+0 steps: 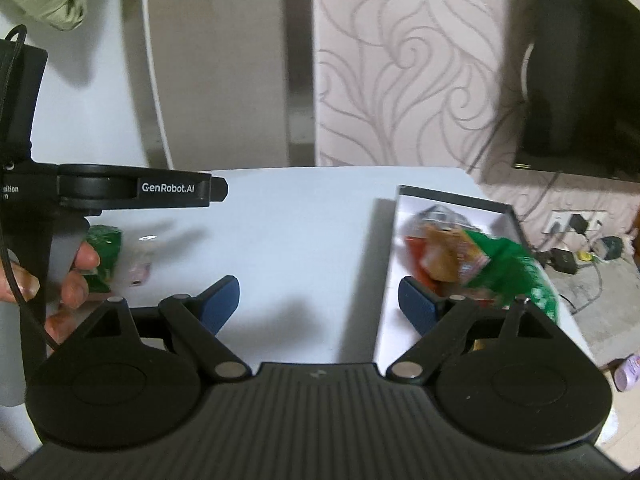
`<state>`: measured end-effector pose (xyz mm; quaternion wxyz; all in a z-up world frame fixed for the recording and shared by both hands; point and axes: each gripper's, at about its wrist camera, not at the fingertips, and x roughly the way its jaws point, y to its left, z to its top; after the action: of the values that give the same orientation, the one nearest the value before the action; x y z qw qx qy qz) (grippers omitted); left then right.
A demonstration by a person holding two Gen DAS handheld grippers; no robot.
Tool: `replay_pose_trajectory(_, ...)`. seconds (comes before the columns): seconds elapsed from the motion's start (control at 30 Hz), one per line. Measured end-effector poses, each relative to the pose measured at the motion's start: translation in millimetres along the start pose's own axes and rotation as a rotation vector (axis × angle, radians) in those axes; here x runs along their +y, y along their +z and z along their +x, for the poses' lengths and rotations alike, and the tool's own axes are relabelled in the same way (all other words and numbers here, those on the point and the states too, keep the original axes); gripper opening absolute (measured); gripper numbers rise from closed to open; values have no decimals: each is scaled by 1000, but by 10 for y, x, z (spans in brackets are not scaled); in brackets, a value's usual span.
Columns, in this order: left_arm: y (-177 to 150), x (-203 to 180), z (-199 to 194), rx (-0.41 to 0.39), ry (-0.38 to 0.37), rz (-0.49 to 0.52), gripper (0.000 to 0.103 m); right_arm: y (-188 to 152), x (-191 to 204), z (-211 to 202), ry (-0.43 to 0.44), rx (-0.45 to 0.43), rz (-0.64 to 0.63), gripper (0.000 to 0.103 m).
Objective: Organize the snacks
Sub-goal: 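Move both tools away from the box toward the remaining snacks on table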
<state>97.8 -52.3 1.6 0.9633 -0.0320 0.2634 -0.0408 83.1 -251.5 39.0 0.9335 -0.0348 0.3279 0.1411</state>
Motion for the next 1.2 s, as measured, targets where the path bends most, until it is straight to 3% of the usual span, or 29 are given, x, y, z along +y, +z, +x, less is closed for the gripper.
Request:
replay_pose_trajectory(0.1, -22, 125, -39, 2, 23, -21, 56, 6, 121, 45, 26, 8, -14, 89)
replay_pose_trajectory(0.23, -66, 272, -99, -7, 68, -43, 71, -2, 267, 89, 57, 25, -26, 90)
replay_pose_trajectory(0.3, -91, 353, -124, -15, 90, -55, 72, -4, 335, 149, 73, 40, -29, 90)
replay_pose_trajectory(1.03, -345, 1546, -353, 11, 316, -160, 73, 154, 1230, 855, 252, 101, -136, 89)
replay_pose_trajectory(1.2, -402, 1681, -410, 24, 343, -170, 73, 187, 1502, 1094, 282, 125, -217, 71)
